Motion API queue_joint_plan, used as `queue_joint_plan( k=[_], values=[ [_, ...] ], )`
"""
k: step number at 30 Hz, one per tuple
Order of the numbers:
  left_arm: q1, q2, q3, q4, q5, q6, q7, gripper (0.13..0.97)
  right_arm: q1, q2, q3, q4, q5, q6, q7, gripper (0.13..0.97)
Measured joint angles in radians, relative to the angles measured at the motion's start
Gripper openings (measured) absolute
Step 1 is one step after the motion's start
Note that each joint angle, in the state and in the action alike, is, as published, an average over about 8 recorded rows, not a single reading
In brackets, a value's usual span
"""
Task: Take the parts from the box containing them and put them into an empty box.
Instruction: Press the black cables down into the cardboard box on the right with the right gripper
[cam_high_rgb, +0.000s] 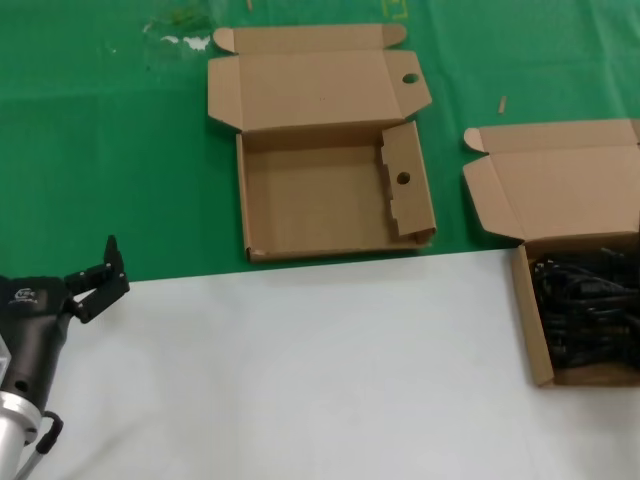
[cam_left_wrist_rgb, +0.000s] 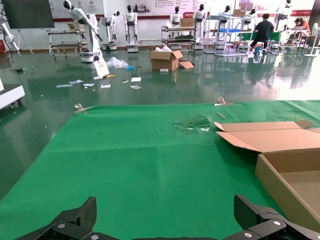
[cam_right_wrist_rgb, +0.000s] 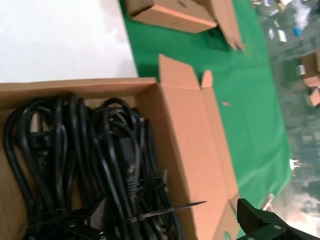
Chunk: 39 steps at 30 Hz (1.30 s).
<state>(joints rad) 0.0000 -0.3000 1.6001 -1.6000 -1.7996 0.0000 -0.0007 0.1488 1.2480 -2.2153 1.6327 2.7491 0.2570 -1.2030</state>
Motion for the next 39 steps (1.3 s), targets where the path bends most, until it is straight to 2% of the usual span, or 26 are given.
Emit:
queue_joint_plan(
  k=[4,7,14,17,25,26,34,39],
  values=[
    [0.000,0.000,0.000,0.000,0.000,0.000,0.000,0.966,0.133,0.017,-0.168,-0.031,0.002,0.002,0.038,0.866],
    [0.000,0.000,0.000,0.000,0.000,0.000,0.000,0.966,0.212,0.028,-0.272,-0.050,0.003,0.004,0.068,0.866],
    [0.000,0.000,0.000,0.000,0.000,0.000,0.000,0.966,0.331,0.040,-0.423,-0.086,0.004,0.002,0.121,0.755],
    [0.000,0.000,0.000,0.000,0.000,0.000,0.000,0.966,0.360,0.040,-0.457,-0.099,0.003,-0.003,0.135,0.718],
    [0.000,0.000,0.000,0.000,0.000,0.000,0.000,0.966,0.399,0.036,-0.505,-0.123,-0.002,-0.022,0.154,0.508],
    [0.000,0.000,0.000,0.000,0.000,0.000,0.000,0.966,0.402,0.035,-0.508,-0.125,-0.003,-0.024,0.156,0.508],
    [0.000,0.000,0.000,0.000,0.000,0.000,0.000,0.966,0.408,0.034,-0.517,-0.132,-0.027,-0.034,0.179,0.319],
    [0.000,0.000,0.000,0.000,0.000,0.000,0.000,0.966,0.394,0.043,-0.506,-0.120,-0.050,-0.030,0.195,0.262]
  ],
)
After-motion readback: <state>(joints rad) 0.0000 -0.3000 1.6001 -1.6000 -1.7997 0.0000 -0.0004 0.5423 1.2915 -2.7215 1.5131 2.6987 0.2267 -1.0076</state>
